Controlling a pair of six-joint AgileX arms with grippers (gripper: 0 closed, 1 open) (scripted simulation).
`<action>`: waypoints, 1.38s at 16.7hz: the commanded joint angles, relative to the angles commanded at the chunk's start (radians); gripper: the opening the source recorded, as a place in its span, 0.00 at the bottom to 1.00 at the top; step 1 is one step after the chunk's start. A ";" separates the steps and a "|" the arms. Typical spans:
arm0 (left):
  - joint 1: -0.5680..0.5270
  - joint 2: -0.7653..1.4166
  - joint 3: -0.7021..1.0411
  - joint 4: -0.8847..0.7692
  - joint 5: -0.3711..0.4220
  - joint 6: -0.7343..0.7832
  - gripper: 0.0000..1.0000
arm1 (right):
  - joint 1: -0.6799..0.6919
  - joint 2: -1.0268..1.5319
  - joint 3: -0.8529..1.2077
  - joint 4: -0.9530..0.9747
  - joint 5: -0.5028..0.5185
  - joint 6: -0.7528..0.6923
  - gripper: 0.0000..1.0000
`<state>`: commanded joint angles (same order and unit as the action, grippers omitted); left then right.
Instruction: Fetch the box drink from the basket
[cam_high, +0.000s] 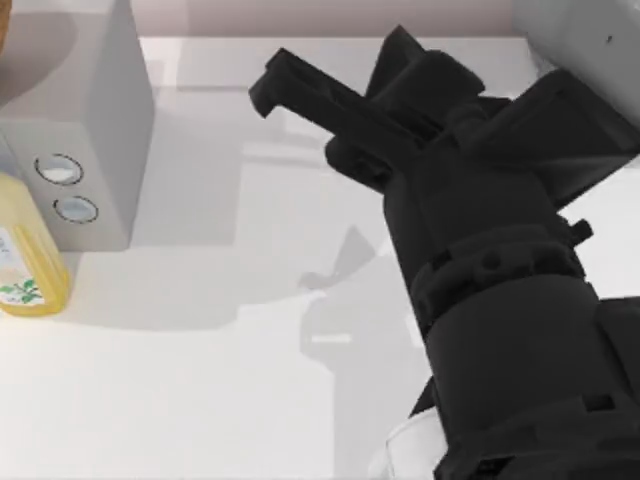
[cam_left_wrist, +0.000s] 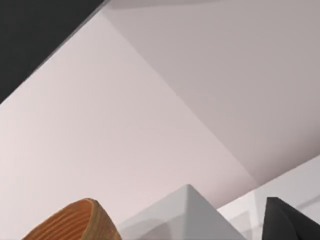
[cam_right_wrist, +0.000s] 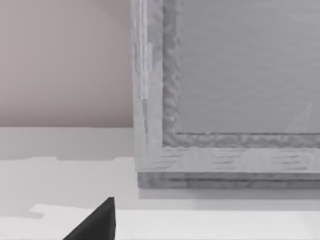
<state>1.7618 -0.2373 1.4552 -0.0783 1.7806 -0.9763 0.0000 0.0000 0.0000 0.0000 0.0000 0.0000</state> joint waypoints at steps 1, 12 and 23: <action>0.013 -0.024 -0.012 -0.103 0.018 0.024 0.00 | 0.000 0.000 0.000 0.000 0.000 0.000 1.00; 0.089 -0.222 -0.144 -0.893 0.146 0.252 0.00 | 0.000 0.000 0.000 0.000 0.000 0.000 1.00; 0.090 -0.227 -0.148 -0.910 0.149 0.259 0.38 | 0.000 0.000 0.000 0.000 0.000 0.000 1.00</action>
<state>1.8521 -0.4646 1.3070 -0.9879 1.9300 -0.7174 0.0000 0.0000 0.0000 0.0000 0.0000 0.0000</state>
